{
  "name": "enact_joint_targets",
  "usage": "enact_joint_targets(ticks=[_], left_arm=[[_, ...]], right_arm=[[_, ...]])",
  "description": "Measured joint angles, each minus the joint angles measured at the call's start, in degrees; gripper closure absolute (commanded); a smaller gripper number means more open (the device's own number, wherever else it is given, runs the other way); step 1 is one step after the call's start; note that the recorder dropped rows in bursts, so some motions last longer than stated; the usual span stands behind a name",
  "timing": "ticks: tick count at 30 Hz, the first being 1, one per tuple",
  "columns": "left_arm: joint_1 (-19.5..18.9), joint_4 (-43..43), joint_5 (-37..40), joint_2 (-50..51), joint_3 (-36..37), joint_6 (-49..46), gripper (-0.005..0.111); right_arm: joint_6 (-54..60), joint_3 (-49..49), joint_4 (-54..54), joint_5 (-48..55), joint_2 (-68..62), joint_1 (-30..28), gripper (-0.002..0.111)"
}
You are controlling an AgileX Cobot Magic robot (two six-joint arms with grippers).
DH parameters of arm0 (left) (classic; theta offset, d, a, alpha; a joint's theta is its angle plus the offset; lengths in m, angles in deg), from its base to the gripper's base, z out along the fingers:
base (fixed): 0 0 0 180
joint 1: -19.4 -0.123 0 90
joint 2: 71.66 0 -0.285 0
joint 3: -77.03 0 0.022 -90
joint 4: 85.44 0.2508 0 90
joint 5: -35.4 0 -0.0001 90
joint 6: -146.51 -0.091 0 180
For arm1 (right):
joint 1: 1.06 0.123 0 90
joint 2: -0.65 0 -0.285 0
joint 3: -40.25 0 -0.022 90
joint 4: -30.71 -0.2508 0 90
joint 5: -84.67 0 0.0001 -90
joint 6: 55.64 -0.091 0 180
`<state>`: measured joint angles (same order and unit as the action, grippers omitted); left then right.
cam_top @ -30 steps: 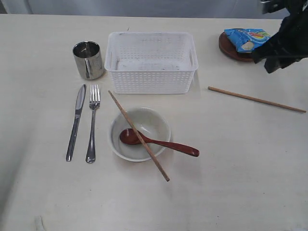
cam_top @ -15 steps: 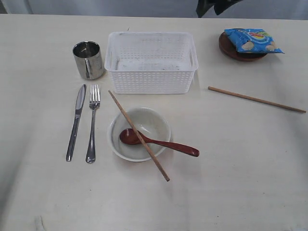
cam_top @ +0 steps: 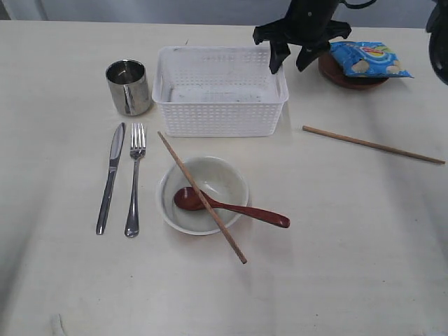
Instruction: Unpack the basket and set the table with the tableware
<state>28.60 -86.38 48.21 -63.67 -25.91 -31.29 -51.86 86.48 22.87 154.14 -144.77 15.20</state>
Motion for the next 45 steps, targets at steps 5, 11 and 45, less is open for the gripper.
enact_joint_targets(ticks=[5, 11, 45], left_arm=[[0.0, 0.0, 0.0, 0.0, 0.0, 0.0, 0.107], [0.0, 0.0, 0.0, 0.0, 0.0, 0.0, 0.107], [0.0, 0.0, 0.0, 0.0, 0.0, 0.0, 0.107]], right_arm=[[-6.3, 0.0, 4.8, -3.1, -0.4, 0.1, 0.054], [-13.3, 1.5, 17.3, -4.7, -0.4, 0.1, 0.054], [54.6, -47.2, -3.3, -10.0, 27.9, -19.8, 0.07]])
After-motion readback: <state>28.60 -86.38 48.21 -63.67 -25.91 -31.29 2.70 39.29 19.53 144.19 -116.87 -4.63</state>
